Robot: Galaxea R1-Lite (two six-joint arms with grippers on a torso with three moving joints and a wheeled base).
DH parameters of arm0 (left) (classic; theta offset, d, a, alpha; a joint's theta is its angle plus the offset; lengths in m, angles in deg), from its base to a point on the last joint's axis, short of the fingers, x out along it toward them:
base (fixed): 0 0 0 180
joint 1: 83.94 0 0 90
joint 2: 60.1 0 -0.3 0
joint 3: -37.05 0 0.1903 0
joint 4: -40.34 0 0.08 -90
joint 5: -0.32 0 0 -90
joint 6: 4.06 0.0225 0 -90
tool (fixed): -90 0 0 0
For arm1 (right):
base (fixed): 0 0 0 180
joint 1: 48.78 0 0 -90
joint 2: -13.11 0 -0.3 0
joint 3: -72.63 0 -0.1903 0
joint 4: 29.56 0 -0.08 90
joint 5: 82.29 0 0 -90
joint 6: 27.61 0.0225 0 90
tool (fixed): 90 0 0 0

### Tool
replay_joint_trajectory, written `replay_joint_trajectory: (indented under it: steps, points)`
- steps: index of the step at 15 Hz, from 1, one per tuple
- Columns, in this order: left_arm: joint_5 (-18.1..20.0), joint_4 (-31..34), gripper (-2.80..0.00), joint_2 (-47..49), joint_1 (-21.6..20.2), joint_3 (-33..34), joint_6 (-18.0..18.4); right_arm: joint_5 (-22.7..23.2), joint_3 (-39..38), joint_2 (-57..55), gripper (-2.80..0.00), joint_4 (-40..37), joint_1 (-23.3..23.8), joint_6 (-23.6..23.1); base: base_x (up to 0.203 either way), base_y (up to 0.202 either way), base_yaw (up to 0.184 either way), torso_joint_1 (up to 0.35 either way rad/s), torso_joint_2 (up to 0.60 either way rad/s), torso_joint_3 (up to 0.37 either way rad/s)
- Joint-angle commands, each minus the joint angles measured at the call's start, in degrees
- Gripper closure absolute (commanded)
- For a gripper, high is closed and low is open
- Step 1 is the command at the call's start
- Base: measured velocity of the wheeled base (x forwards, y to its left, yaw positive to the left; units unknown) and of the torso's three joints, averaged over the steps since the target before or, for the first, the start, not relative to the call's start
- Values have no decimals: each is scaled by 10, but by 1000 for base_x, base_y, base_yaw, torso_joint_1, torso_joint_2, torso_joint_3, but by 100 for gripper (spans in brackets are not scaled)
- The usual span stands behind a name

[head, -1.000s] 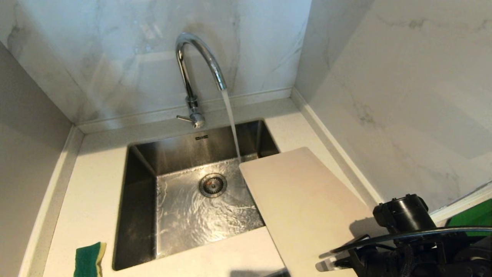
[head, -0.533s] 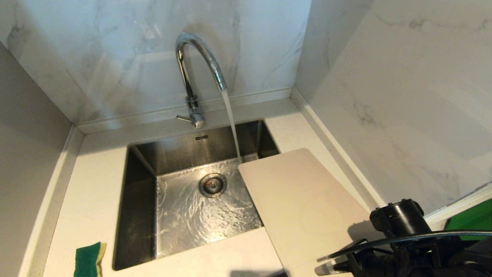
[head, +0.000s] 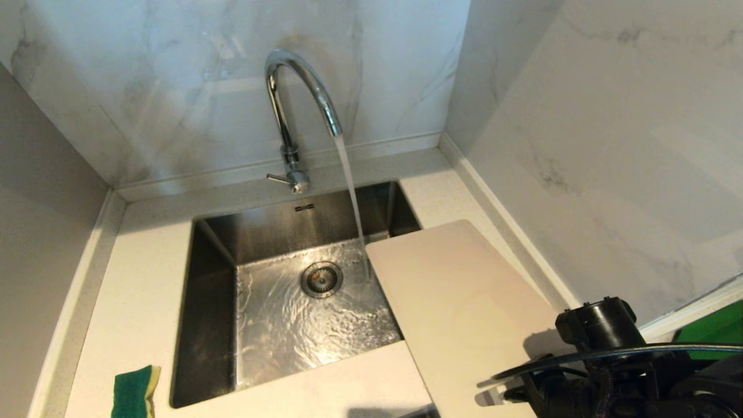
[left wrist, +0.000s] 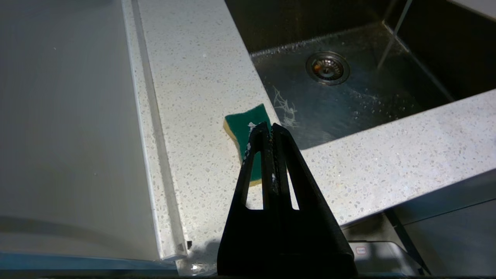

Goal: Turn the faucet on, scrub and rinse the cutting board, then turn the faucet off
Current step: Put down the cutting board

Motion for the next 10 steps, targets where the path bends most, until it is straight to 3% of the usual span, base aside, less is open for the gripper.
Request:
replay_joint_trajectory:
  steps: [1,10]
  points:
    - [0,0,0,1,0,1,0,-29,-8,-3,0,22,3,14,0,0,0,0,0,0]
    - [-1,0,0,1,0,1,0,-42,-6,-3,0,22,7,20,0,0,0,0,0,0]
